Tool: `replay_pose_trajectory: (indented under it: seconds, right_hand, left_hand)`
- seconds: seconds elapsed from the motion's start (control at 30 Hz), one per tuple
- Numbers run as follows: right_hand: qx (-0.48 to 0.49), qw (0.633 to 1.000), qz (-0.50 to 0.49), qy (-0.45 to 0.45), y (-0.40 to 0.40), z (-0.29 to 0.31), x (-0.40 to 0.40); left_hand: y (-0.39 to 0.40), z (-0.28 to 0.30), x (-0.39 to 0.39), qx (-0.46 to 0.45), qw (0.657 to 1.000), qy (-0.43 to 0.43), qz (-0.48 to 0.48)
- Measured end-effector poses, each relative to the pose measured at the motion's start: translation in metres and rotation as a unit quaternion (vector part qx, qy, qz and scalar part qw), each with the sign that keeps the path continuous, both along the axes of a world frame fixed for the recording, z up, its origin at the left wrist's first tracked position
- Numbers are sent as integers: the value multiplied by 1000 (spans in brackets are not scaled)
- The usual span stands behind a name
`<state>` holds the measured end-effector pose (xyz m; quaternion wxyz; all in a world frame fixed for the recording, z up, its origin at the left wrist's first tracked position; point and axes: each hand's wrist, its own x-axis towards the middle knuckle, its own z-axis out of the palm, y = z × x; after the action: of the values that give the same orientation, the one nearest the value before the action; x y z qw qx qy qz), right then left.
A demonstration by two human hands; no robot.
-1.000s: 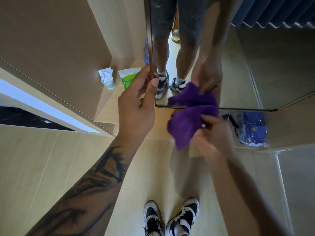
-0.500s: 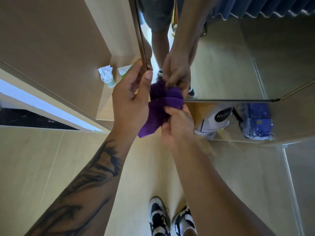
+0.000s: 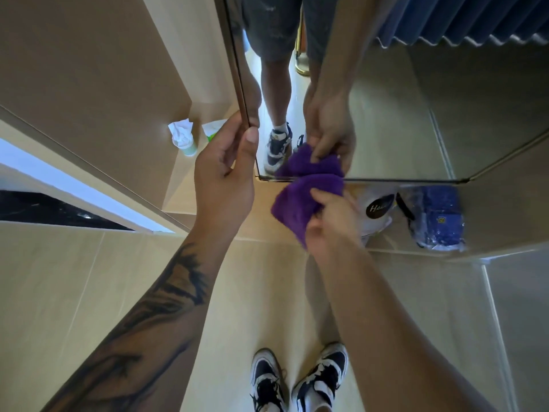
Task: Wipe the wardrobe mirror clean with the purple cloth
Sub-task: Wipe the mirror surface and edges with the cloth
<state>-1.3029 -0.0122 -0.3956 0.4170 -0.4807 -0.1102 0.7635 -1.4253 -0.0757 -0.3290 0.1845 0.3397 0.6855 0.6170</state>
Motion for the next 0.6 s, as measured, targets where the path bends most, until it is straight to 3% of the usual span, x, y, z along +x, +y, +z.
replay_pose_trajectory:
  seconds: [0.07,0.23,0.43,0.5,0.6]
  right_hand:
    - [-11,999,48,-2,-22,5,-29]
    - [-54,997,49,12,-42,14,-62]
    - [20,999,-11,-23,-3,-7,7]
    - [54,994,39,-86,20,-8,46]
    - [2,988,32,-148,42,-25,81]
  left_hand:
    - [-1,0,0,-5,1000,-5,-4]
    - [-1,-2,1,-1,1000,-18,4]
    - [2,-8,1,12,1000,18,14]
    - [4,-9,3,17,999,28,20]
    - [3,-8,5,29,999,28,23]
